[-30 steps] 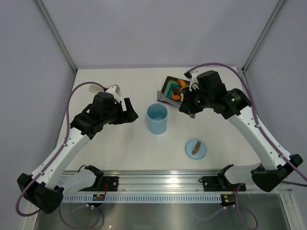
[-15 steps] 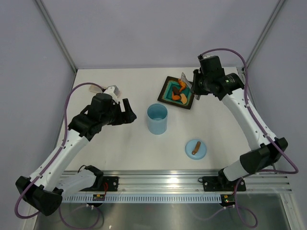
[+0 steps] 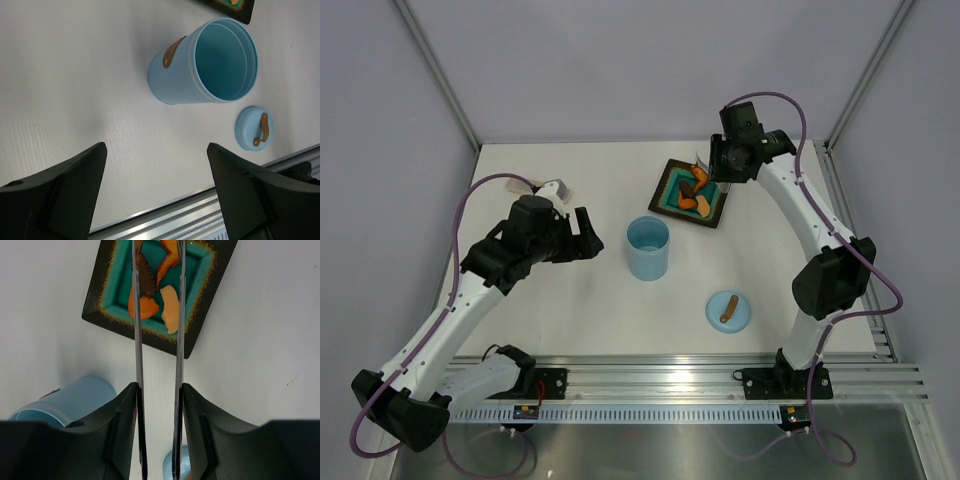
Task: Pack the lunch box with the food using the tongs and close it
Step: Pick up the fake food from the plate.
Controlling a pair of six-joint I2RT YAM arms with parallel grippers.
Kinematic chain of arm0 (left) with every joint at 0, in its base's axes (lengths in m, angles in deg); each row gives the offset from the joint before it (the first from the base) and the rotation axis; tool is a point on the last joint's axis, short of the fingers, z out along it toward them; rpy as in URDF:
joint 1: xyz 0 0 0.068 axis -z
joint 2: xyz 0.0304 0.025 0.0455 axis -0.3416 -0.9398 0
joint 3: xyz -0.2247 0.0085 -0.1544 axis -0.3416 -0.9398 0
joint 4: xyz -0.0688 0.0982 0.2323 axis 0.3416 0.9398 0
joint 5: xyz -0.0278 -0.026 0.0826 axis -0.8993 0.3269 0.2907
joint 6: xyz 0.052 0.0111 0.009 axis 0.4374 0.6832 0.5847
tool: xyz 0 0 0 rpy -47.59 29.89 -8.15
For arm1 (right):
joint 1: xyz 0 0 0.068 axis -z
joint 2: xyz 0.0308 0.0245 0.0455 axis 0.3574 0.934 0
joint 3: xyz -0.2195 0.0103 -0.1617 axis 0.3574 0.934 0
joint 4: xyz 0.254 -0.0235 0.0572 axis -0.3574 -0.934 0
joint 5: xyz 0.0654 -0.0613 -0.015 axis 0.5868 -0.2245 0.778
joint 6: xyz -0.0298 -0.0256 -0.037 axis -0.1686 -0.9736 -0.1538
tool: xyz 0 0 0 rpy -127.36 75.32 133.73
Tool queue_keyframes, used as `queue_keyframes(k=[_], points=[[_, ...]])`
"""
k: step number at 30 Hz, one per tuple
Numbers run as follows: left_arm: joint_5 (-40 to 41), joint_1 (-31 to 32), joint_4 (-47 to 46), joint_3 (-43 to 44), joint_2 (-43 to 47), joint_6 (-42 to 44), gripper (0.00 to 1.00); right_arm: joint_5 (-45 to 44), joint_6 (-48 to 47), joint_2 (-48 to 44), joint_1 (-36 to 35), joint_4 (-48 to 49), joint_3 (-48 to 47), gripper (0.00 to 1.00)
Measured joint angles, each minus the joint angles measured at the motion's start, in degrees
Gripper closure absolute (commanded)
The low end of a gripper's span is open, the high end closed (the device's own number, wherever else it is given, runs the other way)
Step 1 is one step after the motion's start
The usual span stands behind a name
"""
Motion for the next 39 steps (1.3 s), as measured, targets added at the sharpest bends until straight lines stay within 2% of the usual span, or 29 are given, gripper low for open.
queue_keyframes(k=[5, 21, 39], points=[[0.0, 0.0, 0.0, 0.0, 0.0, 0.5, 0.14, -1.4, -1.36, 5.16, 0.04, 0.28, -4.76, 0.48], [0.02, 0.0, 0.81, 0.0, -0.74, 1.09, 0.14, -2.99, -5.05, 16.28, 0.11, -2.01, -10.97, 0.46], [0.17, 0.0, 1.49, 0.0, -1.4, 2.19, 0.14, -2.97, -5.95, 19.5, 0.09, -3.28, -12.76, 0.57]])
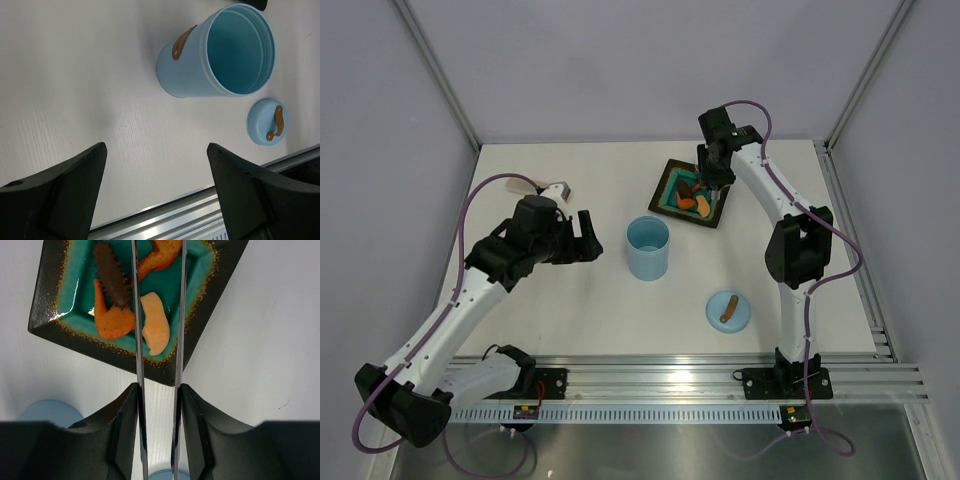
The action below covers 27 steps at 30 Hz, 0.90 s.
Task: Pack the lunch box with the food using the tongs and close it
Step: Pick up the fake food from the plate.
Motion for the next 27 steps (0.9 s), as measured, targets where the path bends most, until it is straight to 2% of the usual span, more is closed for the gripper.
queue_keyframes(k=[10, 27], points=[[-0.2, 0.0, 0.04, 0.0, -0.26, 0.44, 0.14, -1.22, -0.07, -0.24, -0.68, -1.81, 0.0, 0.48], [-1.57, 0.0, 0.0, 0.0, -1.11, 1.68, 0.14, -4.42, 0.31, -0.9, -3.78, -5.64, -0.02, 0.51]])
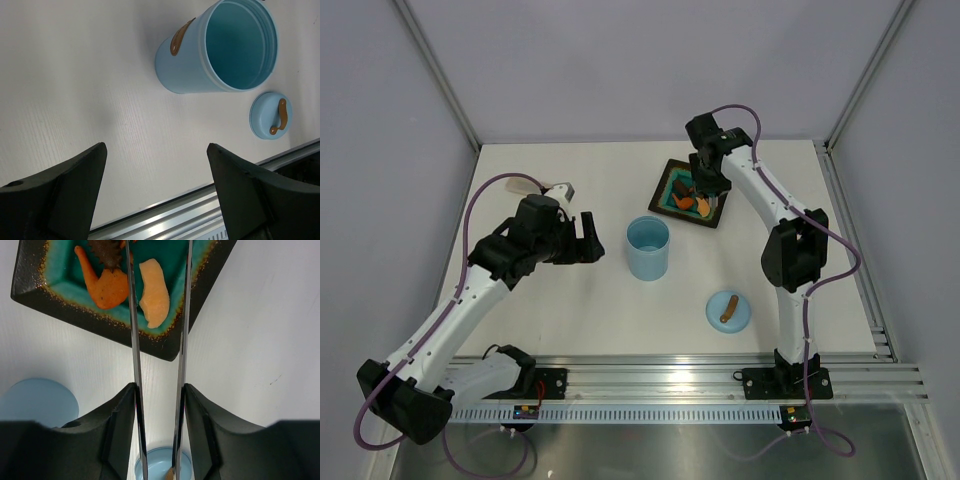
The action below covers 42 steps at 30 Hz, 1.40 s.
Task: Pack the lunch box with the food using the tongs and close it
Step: Pick up the fake food from the plate.
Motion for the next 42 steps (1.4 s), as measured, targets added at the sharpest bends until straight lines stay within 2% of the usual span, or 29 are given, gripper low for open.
queue_keyframes(k=[4, 11, 23, 35, 42], points=[[-0.02, 0.0, 0.0, 0.0, 0.0, 0.22, 0.14, -0.2, 0.26, 0.04, -0.26, -0.52, -0.48, 0.53], [0.0, 0.0, 0.02, -0.02, 0.09, 0.46, 0.14, -2.12, 0.7, 0.11, -0.33, -0.7, -2.25, 0.7], [0.09, 0.0, -0.07, -0.79, 1.09, 0.44, 0.14, -3.1, 1.6, -3.45, -0.44, -0.28, 1.95, 0.85], [0.5, 0.0, -0.07, -1.05, 1.79, 0.44, 0.14, -4.09, 3.3, -11.69, -0.44, 2.49, 8.7, 0.84], [0.61, 0.0, -0.31, -1.88, 1.79, 0.44, 0.14, -4.13, 4.07, -11.82, -0.44, 3.8, 12.57, 0.63]])
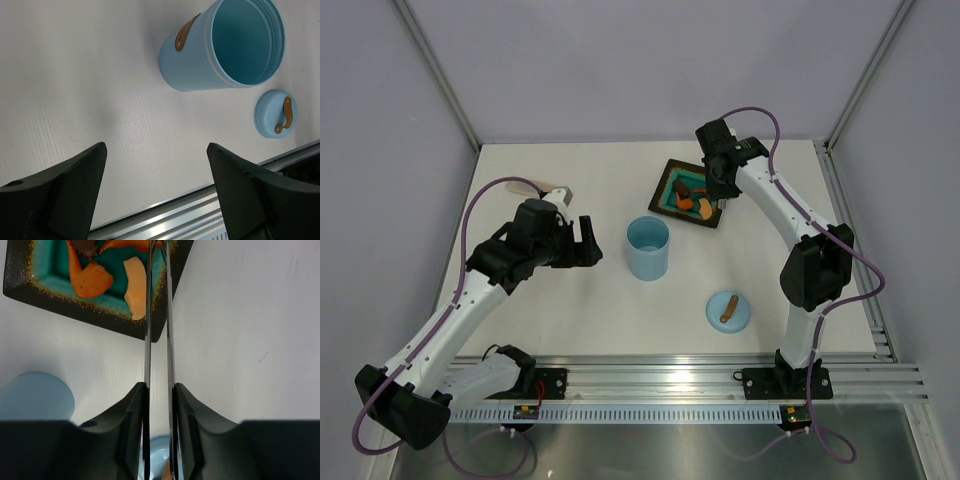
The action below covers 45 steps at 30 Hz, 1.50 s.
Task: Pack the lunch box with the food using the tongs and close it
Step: Pick up the fake food from the plate.
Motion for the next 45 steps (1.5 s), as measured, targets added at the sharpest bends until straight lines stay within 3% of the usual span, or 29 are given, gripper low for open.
queue_keyframes(k=[6, 11, 26, 45], points=[[0.0, 0.0, -0.02, -0.09, 0.0, 0.0, 0.14, -0.52, 0.39, 0.0, 0.0, 0.59, 0.09, 0.51], [0.0, 0.0, -0.04, -0.09, 0.0, -0.02, 0.14, -1.75, 0.37, 0.46, 0.0, 0.55, -1.25, 0.47], [-0.02, 0.0, -0.22, -0.09, -0.02, -0.04, 0.14, -1.79, -0.28, 7.32, 0.0, 0.61, -6.16, 0.53], [-0.11, 0.0, -0.37, -1.99, 0.28, -0.26, 0.14, -1.86, -1.07, 8.85, 0.0, 0.57, -7.28, 0.57]])
